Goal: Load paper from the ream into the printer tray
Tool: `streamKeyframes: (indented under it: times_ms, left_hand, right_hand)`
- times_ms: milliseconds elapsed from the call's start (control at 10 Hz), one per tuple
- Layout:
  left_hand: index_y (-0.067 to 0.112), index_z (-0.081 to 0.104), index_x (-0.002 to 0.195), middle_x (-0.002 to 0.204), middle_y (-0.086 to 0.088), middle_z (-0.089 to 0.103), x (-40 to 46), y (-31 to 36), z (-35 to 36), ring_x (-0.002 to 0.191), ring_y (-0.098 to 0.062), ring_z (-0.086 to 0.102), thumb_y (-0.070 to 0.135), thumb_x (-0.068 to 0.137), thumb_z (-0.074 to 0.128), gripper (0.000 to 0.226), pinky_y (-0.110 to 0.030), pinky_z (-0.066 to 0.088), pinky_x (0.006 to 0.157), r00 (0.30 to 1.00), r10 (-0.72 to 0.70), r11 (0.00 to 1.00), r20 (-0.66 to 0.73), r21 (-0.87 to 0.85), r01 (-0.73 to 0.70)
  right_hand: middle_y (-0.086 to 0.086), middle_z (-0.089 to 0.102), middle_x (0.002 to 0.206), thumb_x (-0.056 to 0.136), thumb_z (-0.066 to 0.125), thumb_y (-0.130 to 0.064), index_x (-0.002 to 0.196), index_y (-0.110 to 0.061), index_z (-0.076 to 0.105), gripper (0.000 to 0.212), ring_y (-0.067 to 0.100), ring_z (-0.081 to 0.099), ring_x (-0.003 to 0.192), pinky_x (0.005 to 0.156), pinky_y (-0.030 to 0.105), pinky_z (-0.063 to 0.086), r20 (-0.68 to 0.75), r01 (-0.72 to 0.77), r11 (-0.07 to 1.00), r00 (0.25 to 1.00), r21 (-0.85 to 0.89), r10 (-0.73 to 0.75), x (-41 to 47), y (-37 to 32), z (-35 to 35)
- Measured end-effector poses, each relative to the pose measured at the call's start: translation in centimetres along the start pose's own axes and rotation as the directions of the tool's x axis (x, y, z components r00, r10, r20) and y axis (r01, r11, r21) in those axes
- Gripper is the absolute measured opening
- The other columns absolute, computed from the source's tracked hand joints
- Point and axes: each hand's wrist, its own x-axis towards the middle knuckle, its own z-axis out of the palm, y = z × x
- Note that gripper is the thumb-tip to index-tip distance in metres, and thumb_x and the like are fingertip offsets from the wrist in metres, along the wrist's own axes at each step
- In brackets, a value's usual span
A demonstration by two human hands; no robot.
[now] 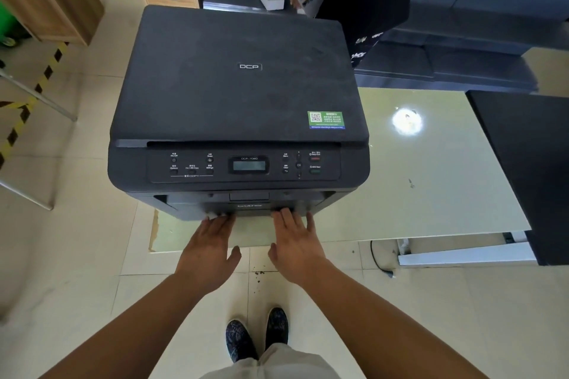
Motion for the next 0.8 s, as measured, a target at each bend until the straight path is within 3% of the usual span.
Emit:
streamKeyframes:
  times_ms: [300,600,700,800]
  left_hand:
    - [0.014,0.029,0.151,0.154,-0.009,0.038,-0.6,0.6,-0.4,0.144,-0.035,0.028,0.033,0.092,0.055,0.068,-0.044,0.024,0.119,0.999,-0.016,0.998,0.029,-0.055,0.017]
    - [0.011,0.038,0.145,0.147,-0.009,0.048,-1.5,0.7,-0.6,0.136,-0.032,0.042,0.028,0.089,0.058,0.062,-0.043,0.027,0.119,1.000,0.018,0.999,-0.026,-0.042,-0.019]
    - [0.012,0.038,0.146,0.148,-0.006,0.047,-2.1,0.6,-0.8,0.136,-0.027,0.043,0.029,0.090,0.056,0.062,-0.040,0.024,0.120,0.999,0.034,0.999,-0.040,-0.028,-0.035]
    - [0.015,0.036,0.146,0.148,-0.004,0.047,-2.7,1.0,-1.1,0.135,-0.024,0.042,0.031,0.090,0.054,0.061,-0.039,0.024,0.120,0.999,0.029,0.999,-0.039,-0.017,-0.030]
  right_hand:
    - [0.009,0.031,0.146,0.090,0.054,-0.033,0.150,-0.010,0.019,0.073,0.028,0.034,0.138,0.119,0.063,0.014,0.032,-0.012,1.000,0.999,-0.022,0.013,-0.1,-0.3,-0.1]
    - [0.008,0.030,0.151,0.091,0.055,-0.032,0.152,-0.011,0.020,0.073,0.028,0.029,0.142,0.122,0.054,0.014,0.077,-0.038,0.998,0.996,0.045,0.035,-0.6,-0.6,-0.8]
    - [0.007,0.048,0.143,0.093,0.058,-0.032,0.143,-0.013,0.042,0.056,0.027,0.047,0.131,0.113,0.044,0.037,0.156,-0.094,0.953,0.986,0.288,0.050,-1.3,-0.3,-2.8]
    - [0.000,0.074,0.108,0.094,0.064,-0.032,0.109,-0.016,0.071,0.023,0.018,0.070,0.100,0.094,0.045,0.056,0.162,-0.090,0.756,0.987,0.649,-0.021,-2.9,1.5,-8.1]
